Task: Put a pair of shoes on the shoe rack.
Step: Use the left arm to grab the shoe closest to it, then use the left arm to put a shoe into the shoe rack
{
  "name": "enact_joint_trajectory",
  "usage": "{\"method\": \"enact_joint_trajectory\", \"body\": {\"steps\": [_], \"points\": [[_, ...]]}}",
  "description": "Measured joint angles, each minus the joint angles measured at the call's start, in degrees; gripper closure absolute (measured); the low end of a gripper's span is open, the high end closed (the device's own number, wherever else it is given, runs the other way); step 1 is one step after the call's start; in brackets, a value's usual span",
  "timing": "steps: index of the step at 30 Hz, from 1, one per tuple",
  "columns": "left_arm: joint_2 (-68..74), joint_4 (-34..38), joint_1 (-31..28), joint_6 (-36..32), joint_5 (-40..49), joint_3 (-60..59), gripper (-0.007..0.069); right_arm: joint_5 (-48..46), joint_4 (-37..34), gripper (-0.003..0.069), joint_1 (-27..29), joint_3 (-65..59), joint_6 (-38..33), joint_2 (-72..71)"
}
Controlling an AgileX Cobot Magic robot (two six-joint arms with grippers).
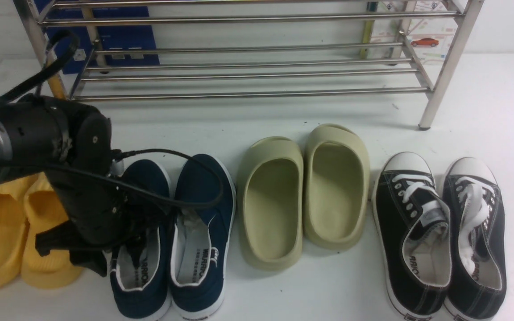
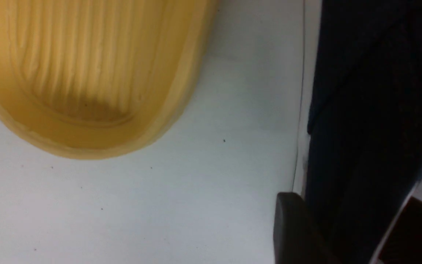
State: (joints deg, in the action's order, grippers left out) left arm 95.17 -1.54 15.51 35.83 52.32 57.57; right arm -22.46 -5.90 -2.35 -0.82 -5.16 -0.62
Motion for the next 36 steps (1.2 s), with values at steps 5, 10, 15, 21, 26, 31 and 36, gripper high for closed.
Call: {"method": "enact_joint_trajectory", "body": {"steps": [5,10,15,21,26,31,36], "points": [[-0.06,-0.61,0.00,-3.05,0.25,0.00,0.0568,0.00,0.00,0.0419,0.00,0.00,0.00,0.00],[-4.43,-0.63,-0.45,-3.97,-0.18,0.00,0.0606,0.00,0.05,0.0419,0.00,0.00,0.00,0.00],[-10.66,-0.34,-3.49,-6.65,-0.53,0.00,0.0606,0.00,0.05,0.0419,0.00,0.00,0.00,0.00],[-14.68,2.80,-6.41,-13.18,-2.01,0.00,0.0606,0.00,0.05,0.0419,0.00,0.00,0.00,0.00],[-14.28,6.47,-7.90,-16.02,-4.73,0.21,0.0606,0.00,0.05,0.0419,0.00,0.00,0.00,0.00],[-11.79,8.78,-8.32,-19.57,-5.16,2.79,0.0606,0.00,0.05,0.0419,0.00,0.00,0.00,0.00],[-5.52,10.50,-8.32,-20.58,-5.22,9.75,0.0606,0.00,0.05,0.0419,0.00,0.00,0.00,0.00]]}}
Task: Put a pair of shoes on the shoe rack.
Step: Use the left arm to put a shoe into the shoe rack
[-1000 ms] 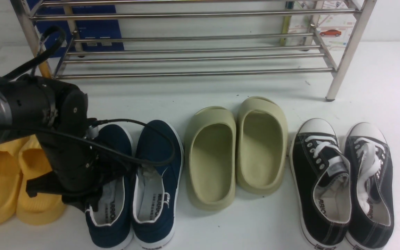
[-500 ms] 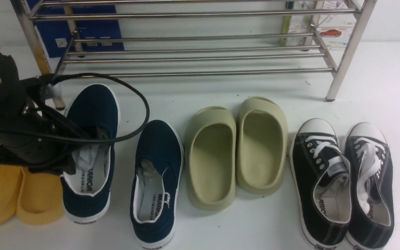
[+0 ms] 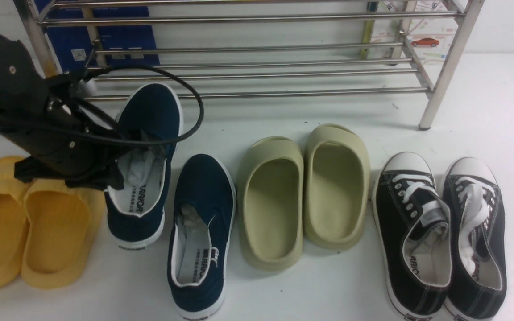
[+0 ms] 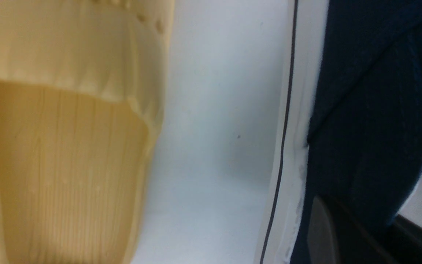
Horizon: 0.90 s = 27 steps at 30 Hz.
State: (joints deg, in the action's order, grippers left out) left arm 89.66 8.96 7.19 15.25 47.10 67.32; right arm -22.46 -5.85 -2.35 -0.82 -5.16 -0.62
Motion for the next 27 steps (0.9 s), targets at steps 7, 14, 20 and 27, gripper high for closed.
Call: {"method": "enact_joint_trajectory", "body": {"steps": [7,14,20,27], "points": [[8.33,-0.13,-1.15,-0.15,2.28,12.22,0.0606,0.00,0.00,0.0419,0.00,0.00,0.00,0.00],[16.22,-0.18,-3.69,-0.68,5.23,23.05,0.0606,0.00,0.00,0.0419,0.00,0.00,0.00,0.00],[22.72,-0.13,-5.31,-1.24,6.31,30.65,0.0606,0.00,0.00,0.0419,0.00,0.00,0.00,0.00],[29.35,-0.37,-5.66,-1.45,7.41,39.78,0.0606,0.00,0.00,0.0419,0.00,0.00,0.00,0.00]]}}
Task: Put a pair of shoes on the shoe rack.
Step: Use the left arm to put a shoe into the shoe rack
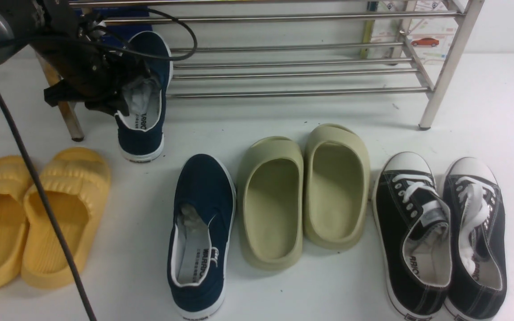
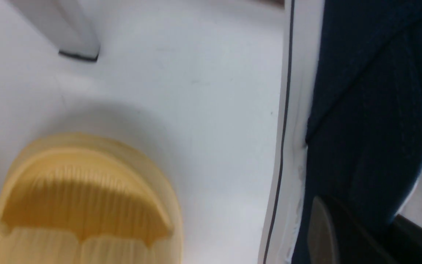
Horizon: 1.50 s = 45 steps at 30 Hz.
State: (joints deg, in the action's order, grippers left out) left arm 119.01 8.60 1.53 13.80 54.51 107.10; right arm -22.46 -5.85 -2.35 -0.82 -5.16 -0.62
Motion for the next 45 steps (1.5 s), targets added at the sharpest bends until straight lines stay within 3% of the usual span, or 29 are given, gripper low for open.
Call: {"method": "enact_joint_trajectory", "body": {"steps": [8,24,34,38,45], "points": [[3.34,-0.85,0.00,1.27,1.02,5.89,0.0606,0.00,0.00,0.0419,0.00,0.00,0.00,0.00],[3.91,-4.41,0.00,8.48,-0.44,6.25,0.0606,0.00,-0.07,0.0419,0.00,0.00,0.00,0.00],[3.91,-5.98,0.00,9.05,-1.29,6.25,0.0603,0.00,-0.07,0.0419,0.00,0.00,0.00,0.00],[3.91,-6.78,0.00,9.11,-1.90,6.25,0.0571,0.00,-0.07,0.0419,0.00,0.00,0.00,0.00],[3.66,-6.64,0.00,9.10,-3.98,6.71,0.0398,0.00,-0.07,0.0419,0.00,0.00,0.00,0.00]]}}
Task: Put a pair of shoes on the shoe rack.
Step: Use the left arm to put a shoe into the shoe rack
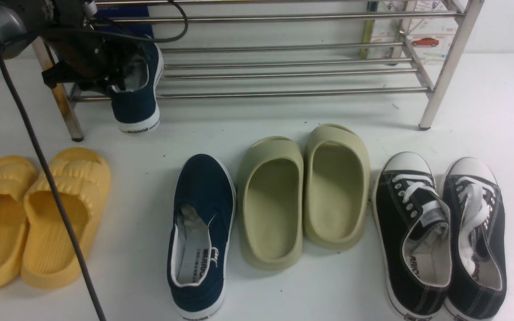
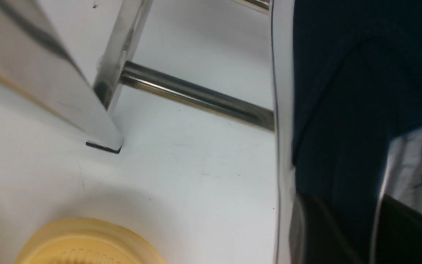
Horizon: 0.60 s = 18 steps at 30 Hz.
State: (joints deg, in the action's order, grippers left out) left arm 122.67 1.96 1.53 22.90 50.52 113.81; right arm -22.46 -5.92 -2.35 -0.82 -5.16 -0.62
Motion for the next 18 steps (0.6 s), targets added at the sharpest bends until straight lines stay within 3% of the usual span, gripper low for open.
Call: {"method": "enact_joint_trajectory", "body": {"steps": [2,9,12,18], "points": [[-0.64,0.07,0.00,-0.49,1.24,0.00,0.0329,0.00,0.00,0.0419,0.00,0.00,0.00,0.00],[-4.77,0.11,0.00,-1.84,8.90,0.05,0.0309,0.00,0.00,0.0419,0.00,0.00,0.00,0.00],[-6.59,0.11,0.00,-2.94,11.94,0.05,0.0350,0.00,0.00,0.0419,0.00,0.00,0.00,0.00],[-15.16,0.22,0.00,-3.58,11.91,-7.33,0.0579,0.00,0.00,0.0419,0.00,0.00,0.00,0.00]]}}
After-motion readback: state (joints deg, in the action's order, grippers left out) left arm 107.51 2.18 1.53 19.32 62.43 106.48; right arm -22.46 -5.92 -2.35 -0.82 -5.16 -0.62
